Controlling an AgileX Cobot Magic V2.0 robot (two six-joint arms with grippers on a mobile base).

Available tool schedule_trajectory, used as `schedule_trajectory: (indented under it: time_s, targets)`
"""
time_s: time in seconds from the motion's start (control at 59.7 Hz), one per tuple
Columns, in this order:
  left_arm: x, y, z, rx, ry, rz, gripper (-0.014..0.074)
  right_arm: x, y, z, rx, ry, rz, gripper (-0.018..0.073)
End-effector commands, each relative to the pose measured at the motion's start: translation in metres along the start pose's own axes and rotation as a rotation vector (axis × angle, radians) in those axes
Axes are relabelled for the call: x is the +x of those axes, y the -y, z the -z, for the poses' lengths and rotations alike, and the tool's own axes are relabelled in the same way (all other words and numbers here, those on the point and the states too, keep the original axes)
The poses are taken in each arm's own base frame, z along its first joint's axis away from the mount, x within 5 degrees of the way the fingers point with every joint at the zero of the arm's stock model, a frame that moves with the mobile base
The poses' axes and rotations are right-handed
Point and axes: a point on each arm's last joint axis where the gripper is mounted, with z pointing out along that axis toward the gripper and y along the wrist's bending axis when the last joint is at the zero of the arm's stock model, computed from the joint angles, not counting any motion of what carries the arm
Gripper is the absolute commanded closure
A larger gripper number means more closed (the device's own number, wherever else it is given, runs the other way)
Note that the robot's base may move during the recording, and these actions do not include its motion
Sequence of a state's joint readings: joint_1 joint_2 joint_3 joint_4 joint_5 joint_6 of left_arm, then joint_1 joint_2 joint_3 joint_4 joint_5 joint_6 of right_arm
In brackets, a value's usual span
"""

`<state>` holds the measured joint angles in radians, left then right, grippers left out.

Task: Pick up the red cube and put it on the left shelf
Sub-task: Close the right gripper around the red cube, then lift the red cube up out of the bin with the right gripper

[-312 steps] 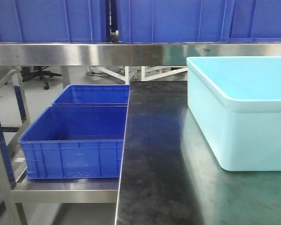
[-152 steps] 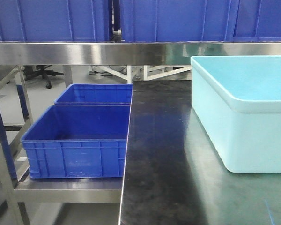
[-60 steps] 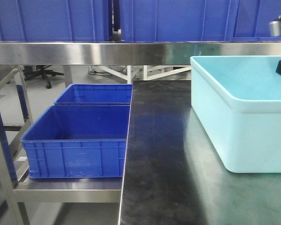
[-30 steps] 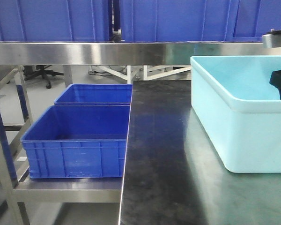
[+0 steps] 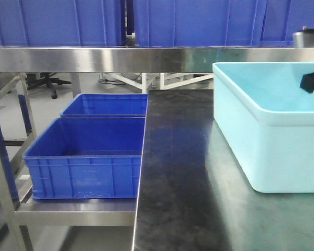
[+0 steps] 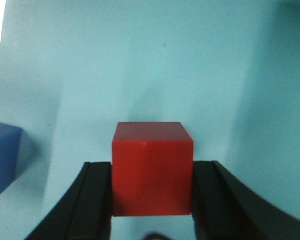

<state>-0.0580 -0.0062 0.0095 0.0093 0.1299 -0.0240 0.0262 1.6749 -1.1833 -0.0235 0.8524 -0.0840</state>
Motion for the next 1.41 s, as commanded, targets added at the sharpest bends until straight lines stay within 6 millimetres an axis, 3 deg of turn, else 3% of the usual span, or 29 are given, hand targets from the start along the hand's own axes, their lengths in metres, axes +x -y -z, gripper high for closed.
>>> schedule_trajectory:
  time_s: [0.0, 0.201, 0.402, 0.52, 0.62, 0.821, 1.006, 1.173, 1.391]
  targets:
    - [-0.001, 0.000, 0.000, 0.009, 0.081, 0.004, 0.0495, -0.010, 0.001, 0.048, 0.021, 0.207, 0.009, 0.0503]
    - [-0.001, 0.000, 0.000, 0.009, 0.081, 0.004, 0.0495, 0.003, -0.003, 0.128, -0.014, 0.505, -0.040, 0.0505]
    - [-0.001, 0.000, 0.000, 0.009, 0.081, 0.004, 0.0495, 0.043, -0.013, 0.205, -0.106, 0.736, -0.095, 0.0505]
    - [-0.001, 0.000, 0.000, 0.009, 0.081, 0.004, 0.0495, 0.072, -0.018, 0.238, -0.125, 0.811, -0.089, 0.0505]
    - [-0.001, 0.000, 0.000, 0.009, 0.081, 0.004, 0.0495, 0.096, -0.021, 0.253, -0.128, 0.848, -0.078, 0.0505]
    - [-0.001, 0.000, 0.000, 0.009, 0.081, 0.004, 0.0495, 0.135, -0.035, 0.251, -0.184, 0.889, -0.016, 0.0505]
    - [-0.001, 0.000, 0.000, 0.009, 0.081, 0.004, 0.0495, 0.159, -0.047, 0.224, -0.266, 0.824, 0.033, 0.0505]
    - [-0.001, 0.000, 0.000, 0.009, 0.081, 0.004, 0.0495, 0.168, -0.053, 0.207, -0.298, 0.798, 0.058, 0.0505]
    - [-0.001, 0.000, 0.000, 0.009, 0.081, 0.004, 0.0495, 0.168, -0.053, 0.208, -0.300, 0.807, 0.057, 0.0505]
